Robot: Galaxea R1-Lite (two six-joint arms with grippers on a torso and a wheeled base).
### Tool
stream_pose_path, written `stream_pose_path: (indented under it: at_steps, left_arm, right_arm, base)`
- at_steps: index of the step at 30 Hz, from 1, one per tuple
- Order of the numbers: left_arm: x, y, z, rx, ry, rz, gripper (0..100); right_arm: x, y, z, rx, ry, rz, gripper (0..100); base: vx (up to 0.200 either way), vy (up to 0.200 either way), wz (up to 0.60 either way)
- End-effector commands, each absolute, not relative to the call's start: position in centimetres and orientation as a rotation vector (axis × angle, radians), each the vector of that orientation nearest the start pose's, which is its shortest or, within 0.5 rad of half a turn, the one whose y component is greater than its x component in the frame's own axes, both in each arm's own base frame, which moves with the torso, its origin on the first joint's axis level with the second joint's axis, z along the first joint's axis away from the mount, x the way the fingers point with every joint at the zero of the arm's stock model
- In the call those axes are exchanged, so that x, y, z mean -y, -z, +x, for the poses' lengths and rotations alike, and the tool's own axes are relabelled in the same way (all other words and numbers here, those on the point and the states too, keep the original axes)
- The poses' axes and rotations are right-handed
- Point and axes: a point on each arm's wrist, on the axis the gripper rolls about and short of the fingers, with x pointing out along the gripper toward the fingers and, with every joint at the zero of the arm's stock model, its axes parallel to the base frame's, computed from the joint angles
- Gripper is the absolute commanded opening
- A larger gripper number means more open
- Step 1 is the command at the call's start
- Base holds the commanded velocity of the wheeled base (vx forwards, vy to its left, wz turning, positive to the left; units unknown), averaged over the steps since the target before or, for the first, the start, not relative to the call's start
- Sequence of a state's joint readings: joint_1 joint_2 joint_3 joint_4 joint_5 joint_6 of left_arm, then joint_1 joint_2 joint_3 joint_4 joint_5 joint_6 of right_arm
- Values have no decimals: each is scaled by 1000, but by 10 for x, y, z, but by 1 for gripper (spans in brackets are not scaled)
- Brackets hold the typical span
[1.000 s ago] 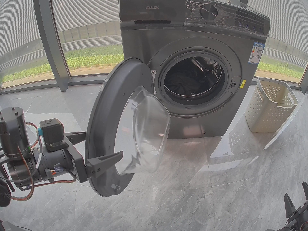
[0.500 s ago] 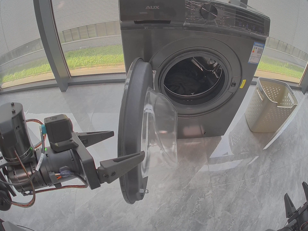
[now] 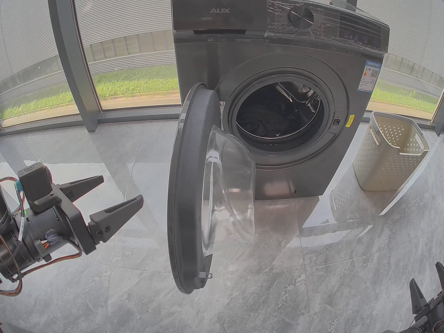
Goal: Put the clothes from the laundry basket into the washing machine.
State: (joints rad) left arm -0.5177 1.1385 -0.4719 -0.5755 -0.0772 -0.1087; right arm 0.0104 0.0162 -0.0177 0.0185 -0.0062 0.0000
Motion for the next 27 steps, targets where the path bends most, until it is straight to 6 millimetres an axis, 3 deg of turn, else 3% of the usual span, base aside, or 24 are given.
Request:
stream_pose_path:
  at_steps: [1, 6, 13, 14, 20, 27]
  left_arm:
    - [75, -196, 151, -192, 519, -27, 100]
    - [91, -187, 176, -241, 535, -12, 100]
    - [110, -180, 194, -250, 573, -8, 100]
    - [124, -177, 202, -241, 607, -10, 100]
    - [152, -172, 221, -213, 649, -17, 100]
    - [171, -168, 243, -208, 658, -20, 100]
  right_arm:
    - [0, -75, -23, -12, -5, 0, 100]
    - [0, -75, -23, -12, -5, 0, 100]
    - [0, -76, -23, -12, -5, 0, 100]
    - [0, -76, -23, -11, -5, 0, 100]
    - [0, -76, -23, -11, -5, 0, 100]
    - [0, -75, -23, -12, -5, 0, 100]
  base:
    - [0, 0, 0]
    - [0, 0, 0]
    - [0, 0, 0]
    - [0, 0, 0]
    - [0, 0, 0]
    - [0, 0, 0]
